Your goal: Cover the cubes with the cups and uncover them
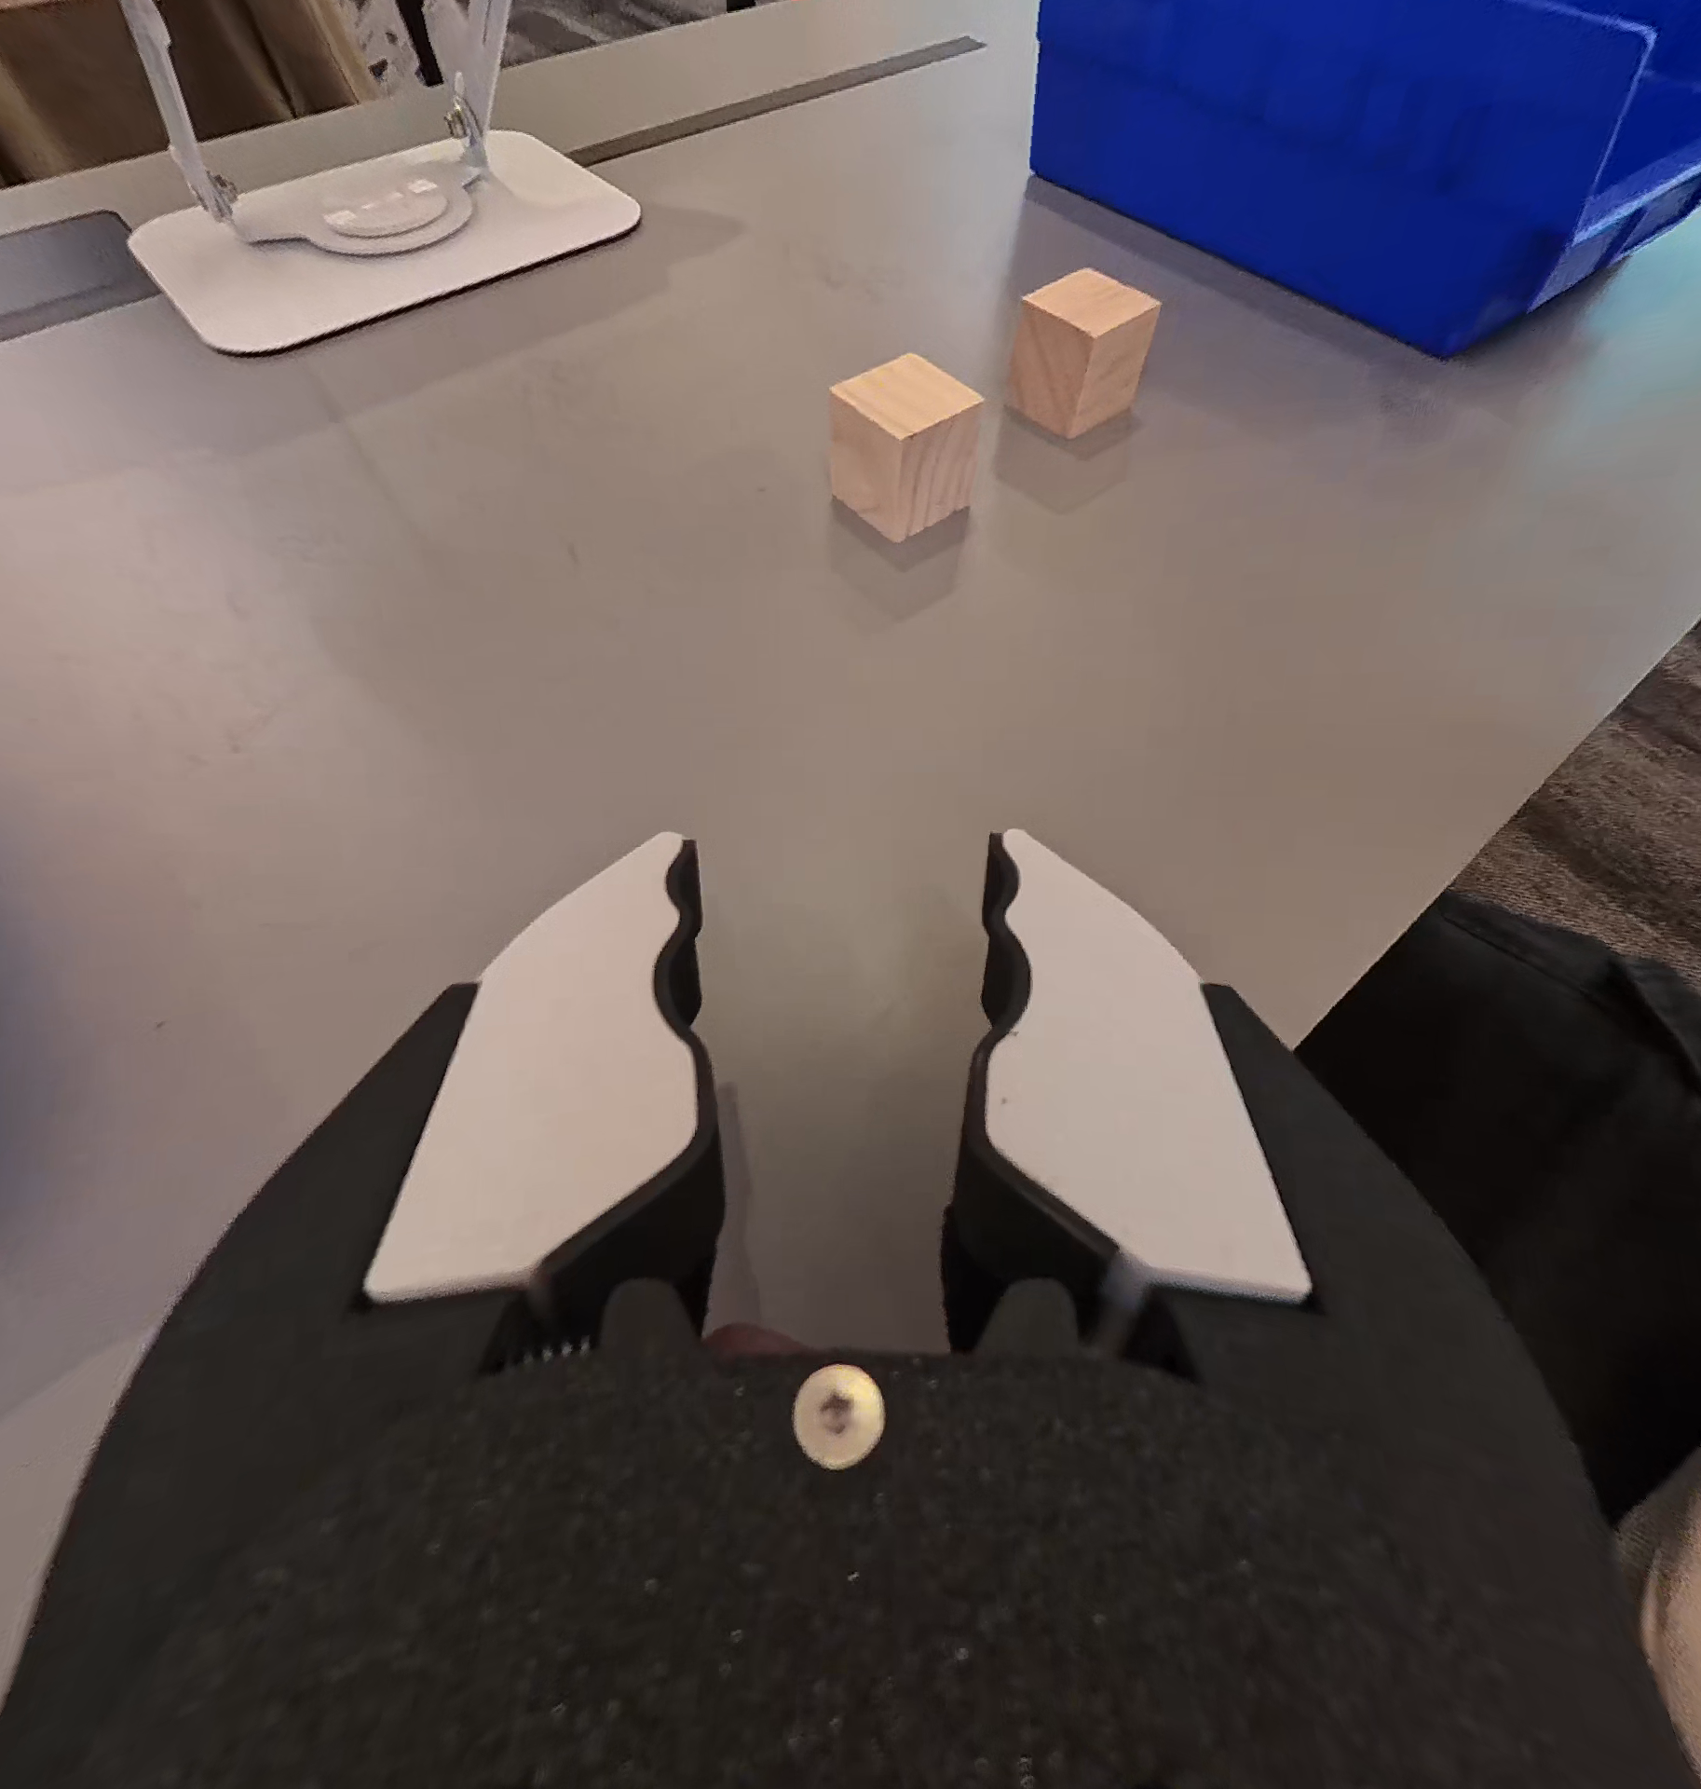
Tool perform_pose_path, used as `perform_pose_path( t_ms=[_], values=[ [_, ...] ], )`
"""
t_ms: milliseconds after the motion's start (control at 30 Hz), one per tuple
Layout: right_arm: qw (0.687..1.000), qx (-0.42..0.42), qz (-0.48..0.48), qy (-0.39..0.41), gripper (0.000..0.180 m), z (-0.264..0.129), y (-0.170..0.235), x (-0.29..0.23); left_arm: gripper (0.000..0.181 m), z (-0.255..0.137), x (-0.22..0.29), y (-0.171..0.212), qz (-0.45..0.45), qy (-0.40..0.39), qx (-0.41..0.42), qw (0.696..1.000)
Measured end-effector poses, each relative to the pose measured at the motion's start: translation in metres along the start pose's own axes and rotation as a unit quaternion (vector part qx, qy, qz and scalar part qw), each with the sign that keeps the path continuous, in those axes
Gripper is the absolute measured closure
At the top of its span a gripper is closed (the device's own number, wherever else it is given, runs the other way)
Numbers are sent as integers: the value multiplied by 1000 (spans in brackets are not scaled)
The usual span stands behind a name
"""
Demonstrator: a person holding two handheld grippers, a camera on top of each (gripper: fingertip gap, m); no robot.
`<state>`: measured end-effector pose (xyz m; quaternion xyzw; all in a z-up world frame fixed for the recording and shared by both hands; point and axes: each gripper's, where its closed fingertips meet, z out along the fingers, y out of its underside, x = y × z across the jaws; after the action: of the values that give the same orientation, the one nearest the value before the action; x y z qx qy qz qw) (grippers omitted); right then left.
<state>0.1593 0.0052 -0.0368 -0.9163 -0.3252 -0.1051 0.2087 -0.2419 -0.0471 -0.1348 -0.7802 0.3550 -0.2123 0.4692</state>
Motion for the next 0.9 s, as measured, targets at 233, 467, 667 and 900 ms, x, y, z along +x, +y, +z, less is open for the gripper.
perform_pose_path(
  t_ms=[233,467,667,900],
  values=[
    [969,-98,216,-70,134,106,38,17,123,3,3,-3,20,-8,-5,1000],
    [954,-129,268,-33,134,142,60,34,121,2,-9,-3,18,-38,-5,999],
    [951,-119,279,-53,134,152,61,33,119,3,-19,-1,-4,-65,-2,998],
    [970,9,243,16,107,90,34,44,116,-3,-31,-7,-33,-94,21,995]
  ],
)
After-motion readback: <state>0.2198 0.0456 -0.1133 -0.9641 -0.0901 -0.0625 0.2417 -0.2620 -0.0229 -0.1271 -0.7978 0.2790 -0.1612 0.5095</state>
